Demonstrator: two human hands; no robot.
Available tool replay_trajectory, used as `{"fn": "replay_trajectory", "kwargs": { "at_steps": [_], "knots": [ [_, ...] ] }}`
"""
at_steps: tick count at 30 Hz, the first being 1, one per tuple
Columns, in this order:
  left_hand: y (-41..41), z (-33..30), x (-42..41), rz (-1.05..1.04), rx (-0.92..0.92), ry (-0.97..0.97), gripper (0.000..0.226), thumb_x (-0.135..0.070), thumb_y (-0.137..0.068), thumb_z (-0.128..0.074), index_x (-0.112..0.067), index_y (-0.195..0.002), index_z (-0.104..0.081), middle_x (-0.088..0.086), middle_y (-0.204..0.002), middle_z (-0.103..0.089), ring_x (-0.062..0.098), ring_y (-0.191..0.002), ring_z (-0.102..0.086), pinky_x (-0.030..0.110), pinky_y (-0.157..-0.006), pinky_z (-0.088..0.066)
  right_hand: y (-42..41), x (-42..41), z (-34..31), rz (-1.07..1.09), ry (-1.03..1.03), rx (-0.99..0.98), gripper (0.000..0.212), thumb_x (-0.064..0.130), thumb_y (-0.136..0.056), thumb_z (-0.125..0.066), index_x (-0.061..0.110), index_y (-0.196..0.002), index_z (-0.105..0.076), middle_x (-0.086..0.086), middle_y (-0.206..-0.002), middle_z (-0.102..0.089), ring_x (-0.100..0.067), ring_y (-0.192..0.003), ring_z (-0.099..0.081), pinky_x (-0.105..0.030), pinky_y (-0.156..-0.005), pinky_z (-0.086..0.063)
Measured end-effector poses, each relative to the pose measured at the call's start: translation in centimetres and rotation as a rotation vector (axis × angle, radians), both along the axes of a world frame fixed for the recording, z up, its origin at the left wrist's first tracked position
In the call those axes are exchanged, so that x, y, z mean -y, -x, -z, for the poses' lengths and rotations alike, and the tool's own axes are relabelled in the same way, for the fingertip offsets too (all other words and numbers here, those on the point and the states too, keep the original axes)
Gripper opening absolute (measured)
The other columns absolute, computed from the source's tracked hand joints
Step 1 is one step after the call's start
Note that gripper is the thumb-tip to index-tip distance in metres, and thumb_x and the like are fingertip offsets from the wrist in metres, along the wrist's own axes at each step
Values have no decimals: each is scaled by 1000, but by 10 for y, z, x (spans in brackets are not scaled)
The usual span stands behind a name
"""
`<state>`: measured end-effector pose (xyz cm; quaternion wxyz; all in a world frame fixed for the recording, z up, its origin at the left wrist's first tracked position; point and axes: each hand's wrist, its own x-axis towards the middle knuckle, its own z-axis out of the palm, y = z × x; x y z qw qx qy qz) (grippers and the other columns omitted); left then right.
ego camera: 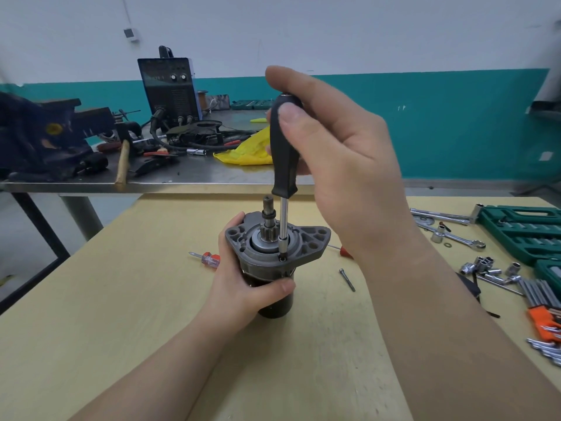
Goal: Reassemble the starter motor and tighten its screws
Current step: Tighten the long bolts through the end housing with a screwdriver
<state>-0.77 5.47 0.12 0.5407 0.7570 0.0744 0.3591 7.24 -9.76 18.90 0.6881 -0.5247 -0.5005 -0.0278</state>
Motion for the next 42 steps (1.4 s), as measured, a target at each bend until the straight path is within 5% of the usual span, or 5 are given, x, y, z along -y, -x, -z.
{"fn": "replay_trajectory", "kwargs": {
  "at_steps": [7,14,33,38,42],
  "knots": [
    [2,2,-1,-11,4,0,120,-33,-65,-97,-41,-160,-25,-8,-151,-60,18,-141,-58,47,-111,-45,-1,-3,3,85,-25,95,35,14,-95,-78,28,-127,-73,19,-101,-69,-7,-94,-66,-39,-91,-61],
    [1,-1,2,-19,-1,0,117,-32,-65,-95,-45,-158,-26,-12,-148,-61,14,-139,-59,39,-108,-46,-1,-3,3,2,-19,49,39,10,-100,-65,26,-136,-68,12,-120,-74,-21,-112,-72,-47,-98,-61],
    [3,-6,7,-4,1,-48,122,-29,-56,-98,-60,-150,-27,-23,-142,-61,-1,-134,-58,6,-98,-46,0,0,-1,67,-18,45,23,23,-96,-77,35,-115,-73,22,-91,-69,-9,-84,-67,-44,-86,-63],
    [4,-7,7,-11,5,-44,120,-29,-56,-97,-64,-147,-28,-24,-142,-60,-1,-133,-58,6,-98,-46,-1,2,-1,-44,-3,-39,28,16,-100,-58,31,-120,-72,10,-102,-76,-25,-98,-75,-46,-88,-64],
    [5,-7,8,0,7,-36,121,-29,-56,-97,-62,-149,-27,-20,-143,-61,5,-134,-59,11,-100,-48,-1,0,0,52,2,57,29,18,-96,-75,35,-119,-69,17,-93,-71,-16,-88,-70,-46,-88,-63]
  ]
}}
